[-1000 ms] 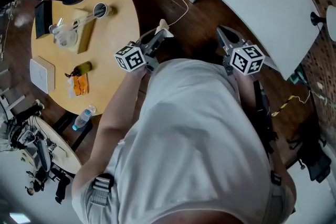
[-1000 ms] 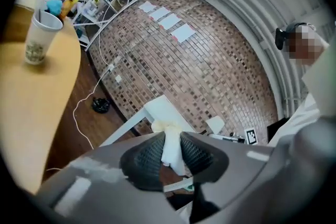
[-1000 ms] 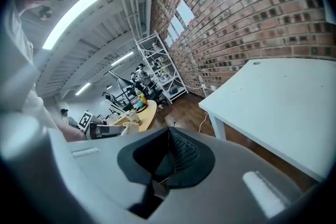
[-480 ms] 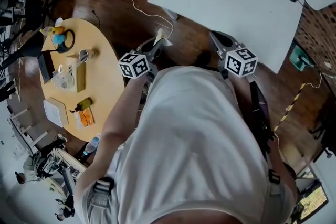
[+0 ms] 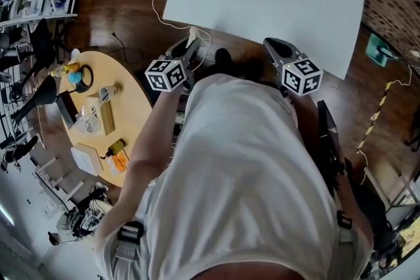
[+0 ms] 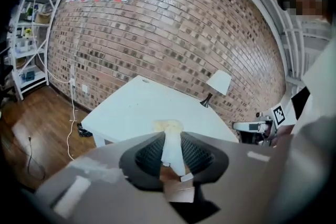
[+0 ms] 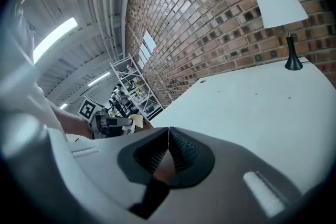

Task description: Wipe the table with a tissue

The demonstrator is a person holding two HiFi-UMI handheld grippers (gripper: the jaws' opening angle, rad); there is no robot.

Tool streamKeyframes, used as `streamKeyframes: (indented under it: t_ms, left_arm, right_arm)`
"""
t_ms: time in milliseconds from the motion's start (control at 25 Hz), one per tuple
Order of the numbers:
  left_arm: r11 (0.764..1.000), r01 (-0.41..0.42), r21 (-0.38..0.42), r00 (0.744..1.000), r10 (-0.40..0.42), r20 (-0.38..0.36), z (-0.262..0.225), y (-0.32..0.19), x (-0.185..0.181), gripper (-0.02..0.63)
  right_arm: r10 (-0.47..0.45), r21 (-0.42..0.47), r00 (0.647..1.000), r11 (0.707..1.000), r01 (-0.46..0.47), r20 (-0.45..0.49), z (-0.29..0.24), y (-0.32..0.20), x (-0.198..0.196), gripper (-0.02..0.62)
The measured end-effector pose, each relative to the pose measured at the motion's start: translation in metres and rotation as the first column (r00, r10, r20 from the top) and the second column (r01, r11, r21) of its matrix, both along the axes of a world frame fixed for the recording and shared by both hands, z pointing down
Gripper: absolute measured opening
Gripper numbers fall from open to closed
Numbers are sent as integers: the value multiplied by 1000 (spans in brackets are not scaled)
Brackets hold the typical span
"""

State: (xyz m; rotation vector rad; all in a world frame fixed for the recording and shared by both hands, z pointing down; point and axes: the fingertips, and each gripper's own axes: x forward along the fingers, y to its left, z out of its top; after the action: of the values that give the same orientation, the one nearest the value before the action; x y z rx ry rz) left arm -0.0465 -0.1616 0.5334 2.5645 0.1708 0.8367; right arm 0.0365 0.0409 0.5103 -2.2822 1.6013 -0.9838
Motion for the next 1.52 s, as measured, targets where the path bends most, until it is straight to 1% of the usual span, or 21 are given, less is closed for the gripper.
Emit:
streamKeyframes:
  t_ms: [120,200,280,360,440,600,680,880,1000,1120,1240,1320,1440,1520]
  left_arm:
    - [998,-49,45,999,49,-5,-2,-3,18,90]
    - [995,-65,79,998,65,1,0,-12,31,89]
    - [987,-94,132,996,94,12,4,-21,43,89]
    - [974,-140,181,990,137,24,9,-29,55,89]
    - [967,-162,197,987,158,35,16,-40,65,89]
    - [970,-160,185,987,153,49,29,-74,89,89]
    - [965,-177,191,984,168,63,36,-89,101,89]
    - [933,-252,258,967,232,105,50,-119,136,87]
    - [912,-300,280,953,273,134,64,-131,151,87]
    - [889,-360,282,931,322,172,81,-135,161,87]
    - [871,-403,283,913,358,198,89,-137,170,86]
    - [859,-431,278,899,381,216,93,-136,173,86]
    - [835,-485,260,868,425,255,104,-132,170,86]
    - [828,-502,251,857,438,271,110,-131,171,84]
  right_arm:
    - [23,-4,1000,1000,-23,3,0,-1,12,9]
    - [29,-6,1000,1000,-30,-6,-3,-7,22,9]
    - [38,-19,999,999,-39,-21,-5,-15,32,9]
    - [56,-37,998,998,-57,-28,-4,-21,42,9]
    - [78,-47,997,996,-79,-24,-2,-29,50,9]
    - [99,-46,995,994,-99,-15,-5,-51,65,9]
    - [128,-40,992,991,-128,1,-7,-60,75,9]
    - [213,-57,977,976,-212,18,-5,-72,101,9]
    - [264,-70,964,963,-262,17,-3,-75,104,9]
    - [312,-77,950,948,-309,21,-1,-77,106,9]
    - [354,-86,935,933,-350,26,-3,-75,108,9]
    - [382,-95,924,921,-378,29,-4,-72,108,9]
    - [426,-103,904,901,-421,33,-2,-67,106,9]
    - [446,-101,894,892,-441,30,-2,-65,108,9]
